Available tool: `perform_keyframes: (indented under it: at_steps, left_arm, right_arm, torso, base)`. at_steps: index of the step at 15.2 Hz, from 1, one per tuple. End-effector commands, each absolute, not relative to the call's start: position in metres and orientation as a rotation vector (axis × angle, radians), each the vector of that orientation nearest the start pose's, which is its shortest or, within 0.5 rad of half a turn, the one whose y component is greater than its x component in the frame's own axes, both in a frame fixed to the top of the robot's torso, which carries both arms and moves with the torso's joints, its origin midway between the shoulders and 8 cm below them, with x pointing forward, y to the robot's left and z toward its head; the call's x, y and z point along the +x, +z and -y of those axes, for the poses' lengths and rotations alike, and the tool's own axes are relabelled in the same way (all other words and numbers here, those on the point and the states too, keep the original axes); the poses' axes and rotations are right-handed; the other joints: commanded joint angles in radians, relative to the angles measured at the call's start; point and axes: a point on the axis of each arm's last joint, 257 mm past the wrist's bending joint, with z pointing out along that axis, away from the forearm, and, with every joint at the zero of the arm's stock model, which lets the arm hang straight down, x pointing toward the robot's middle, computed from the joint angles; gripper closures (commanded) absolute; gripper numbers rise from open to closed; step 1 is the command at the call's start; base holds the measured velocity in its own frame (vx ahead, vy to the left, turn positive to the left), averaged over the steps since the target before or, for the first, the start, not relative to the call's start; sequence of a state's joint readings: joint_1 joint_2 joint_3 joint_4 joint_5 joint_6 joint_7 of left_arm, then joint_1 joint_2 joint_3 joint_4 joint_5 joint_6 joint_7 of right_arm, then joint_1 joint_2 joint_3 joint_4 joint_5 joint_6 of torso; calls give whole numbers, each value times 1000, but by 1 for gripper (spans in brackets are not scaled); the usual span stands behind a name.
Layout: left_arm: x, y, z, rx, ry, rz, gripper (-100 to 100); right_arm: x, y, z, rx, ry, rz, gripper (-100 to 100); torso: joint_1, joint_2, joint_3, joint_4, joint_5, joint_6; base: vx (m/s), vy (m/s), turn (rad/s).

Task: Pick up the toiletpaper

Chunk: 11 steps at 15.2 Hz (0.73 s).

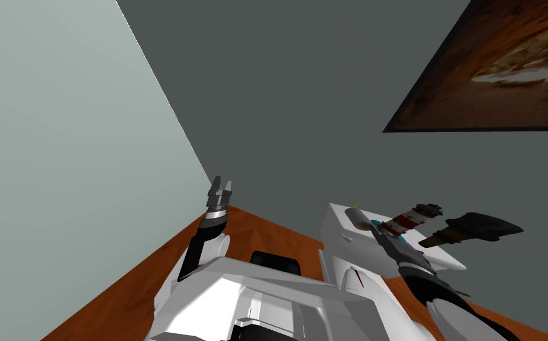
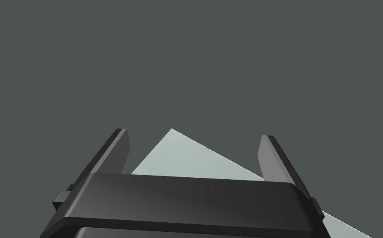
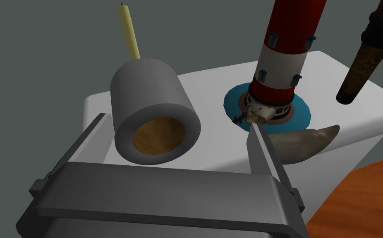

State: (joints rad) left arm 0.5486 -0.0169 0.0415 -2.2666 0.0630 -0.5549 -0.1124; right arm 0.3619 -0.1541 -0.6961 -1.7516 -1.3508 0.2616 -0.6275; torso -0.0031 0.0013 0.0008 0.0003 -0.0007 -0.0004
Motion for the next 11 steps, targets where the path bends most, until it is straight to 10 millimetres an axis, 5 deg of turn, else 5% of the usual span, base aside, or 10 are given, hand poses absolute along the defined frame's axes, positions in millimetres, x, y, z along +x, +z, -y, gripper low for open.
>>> perform_keyframes:
  at_steps: [1,11]
  left_arm:
    - [328,14,-307,-663,-1173,-587,0]
    - [328,14,-307,-663,-1173,-587,0]
  right_arm:
    - [322,-236,595,-2439,-2234,-834,-100]
    - [294,-258,615,-2057,-2054,-1201,-100]
  torso:
    - [0,0,0,0,0,0]
    - [-1,0,0,0,0,1]
  base:
    - [-25,-12,139]
    - [-32,-14,202]
